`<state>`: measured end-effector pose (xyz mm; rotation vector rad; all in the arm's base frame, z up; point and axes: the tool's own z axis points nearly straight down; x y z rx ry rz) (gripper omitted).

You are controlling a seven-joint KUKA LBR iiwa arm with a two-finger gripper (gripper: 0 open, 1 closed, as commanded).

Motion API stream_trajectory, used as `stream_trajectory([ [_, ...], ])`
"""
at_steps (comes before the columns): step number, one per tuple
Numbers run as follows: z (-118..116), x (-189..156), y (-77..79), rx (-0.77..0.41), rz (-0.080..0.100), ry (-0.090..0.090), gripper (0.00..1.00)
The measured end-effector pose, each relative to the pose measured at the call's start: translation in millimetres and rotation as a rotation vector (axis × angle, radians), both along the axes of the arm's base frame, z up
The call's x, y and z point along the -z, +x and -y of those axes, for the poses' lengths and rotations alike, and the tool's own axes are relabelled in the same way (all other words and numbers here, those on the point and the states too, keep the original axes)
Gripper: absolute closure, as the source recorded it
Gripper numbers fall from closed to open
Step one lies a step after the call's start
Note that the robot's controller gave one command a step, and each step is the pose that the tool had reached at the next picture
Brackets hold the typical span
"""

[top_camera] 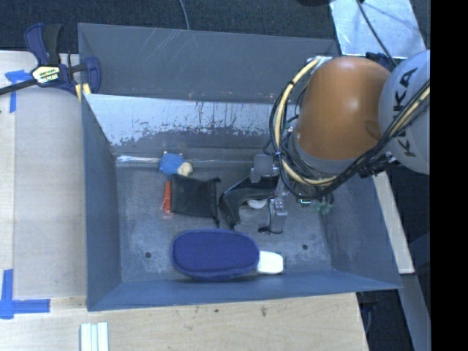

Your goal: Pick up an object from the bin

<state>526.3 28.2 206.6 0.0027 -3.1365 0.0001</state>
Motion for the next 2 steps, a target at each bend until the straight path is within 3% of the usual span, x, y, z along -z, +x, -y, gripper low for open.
stream_trajectory([
  [1,40.3,104.0,19.9,0.059,0.015,0.001,0.00],
  [2,40.1,93.4,27.5,0.059,0.043,0.001,1.00],
])
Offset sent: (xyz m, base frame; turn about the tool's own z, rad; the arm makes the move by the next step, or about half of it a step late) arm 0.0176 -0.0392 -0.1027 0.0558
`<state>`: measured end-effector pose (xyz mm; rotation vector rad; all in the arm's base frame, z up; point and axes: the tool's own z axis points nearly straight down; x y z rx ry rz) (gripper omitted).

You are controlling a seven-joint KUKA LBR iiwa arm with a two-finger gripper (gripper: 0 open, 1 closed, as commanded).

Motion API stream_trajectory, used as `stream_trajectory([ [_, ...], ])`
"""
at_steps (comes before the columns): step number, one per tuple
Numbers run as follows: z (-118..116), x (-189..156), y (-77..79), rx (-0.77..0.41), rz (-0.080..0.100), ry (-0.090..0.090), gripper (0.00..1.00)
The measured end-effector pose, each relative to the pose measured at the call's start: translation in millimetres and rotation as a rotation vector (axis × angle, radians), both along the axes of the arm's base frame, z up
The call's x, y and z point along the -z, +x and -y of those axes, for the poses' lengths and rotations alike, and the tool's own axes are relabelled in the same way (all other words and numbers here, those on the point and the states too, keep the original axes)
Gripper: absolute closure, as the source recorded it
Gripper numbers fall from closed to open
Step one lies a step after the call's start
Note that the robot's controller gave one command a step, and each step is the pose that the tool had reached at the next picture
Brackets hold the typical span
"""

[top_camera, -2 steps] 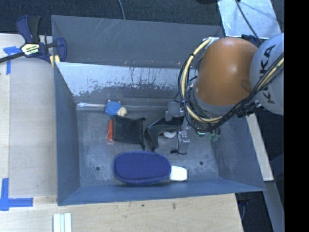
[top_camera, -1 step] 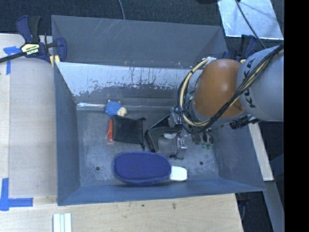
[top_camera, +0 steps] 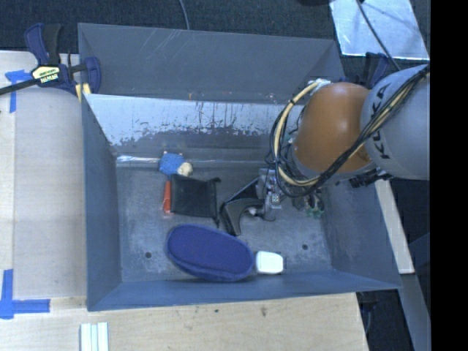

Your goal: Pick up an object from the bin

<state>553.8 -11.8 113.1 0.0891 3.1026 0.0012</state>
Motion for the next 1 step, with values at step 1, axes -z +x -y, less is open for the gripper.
stream_trajectory([
  [1,-2.6,1.9,4.2,-0.150,0.010,-0.008,1.00],
])
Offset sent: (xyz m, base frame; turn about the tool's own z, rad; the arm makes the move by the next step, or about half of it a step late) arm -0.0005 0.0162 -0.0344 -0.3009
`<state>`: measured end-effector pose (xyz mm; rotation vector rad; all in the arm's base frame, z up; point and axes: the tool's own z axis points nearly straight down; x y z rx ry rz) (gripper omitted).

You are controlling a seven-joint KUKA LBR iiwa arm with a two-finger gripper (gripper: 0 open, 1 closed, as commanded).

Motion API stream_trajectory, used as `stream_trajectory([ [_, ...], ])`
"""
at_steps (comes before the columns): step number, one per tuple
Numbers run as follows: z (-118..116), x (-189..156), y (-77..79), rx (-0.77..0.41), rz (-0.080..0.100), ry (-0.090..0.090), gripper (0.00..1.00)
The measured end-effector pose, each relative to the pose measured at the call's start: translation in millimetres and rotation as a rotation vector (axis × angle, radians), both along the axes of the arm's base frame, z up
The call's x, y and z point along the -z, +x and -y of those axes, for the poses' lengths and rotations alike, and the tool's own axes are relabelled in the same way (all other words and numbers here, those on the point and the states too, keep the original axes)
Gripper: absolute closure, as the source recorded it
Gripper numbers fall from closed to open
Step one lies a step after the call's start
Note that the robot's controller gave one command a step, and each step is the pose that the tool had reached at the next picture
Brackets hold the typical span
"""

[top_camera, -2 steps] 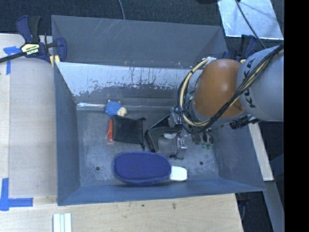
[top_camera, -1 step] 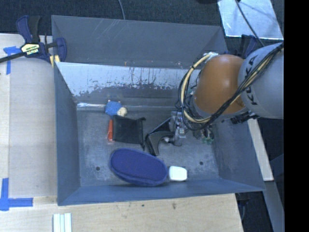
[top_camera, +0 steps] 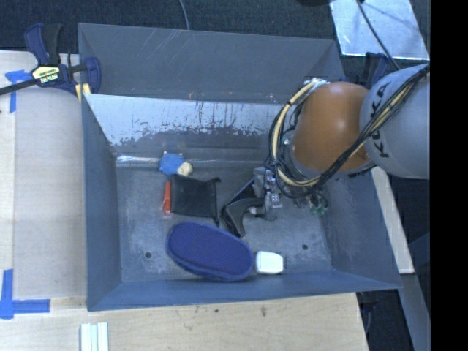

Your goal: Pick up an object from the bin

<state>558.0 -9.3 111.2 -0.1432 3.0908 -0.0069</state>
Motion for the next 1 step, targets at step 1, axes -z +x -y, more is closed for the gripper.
stream_trajectory([
  [1,19.7,-116.5,19.1,-0.012,-0.042,0.000,1.00],
])
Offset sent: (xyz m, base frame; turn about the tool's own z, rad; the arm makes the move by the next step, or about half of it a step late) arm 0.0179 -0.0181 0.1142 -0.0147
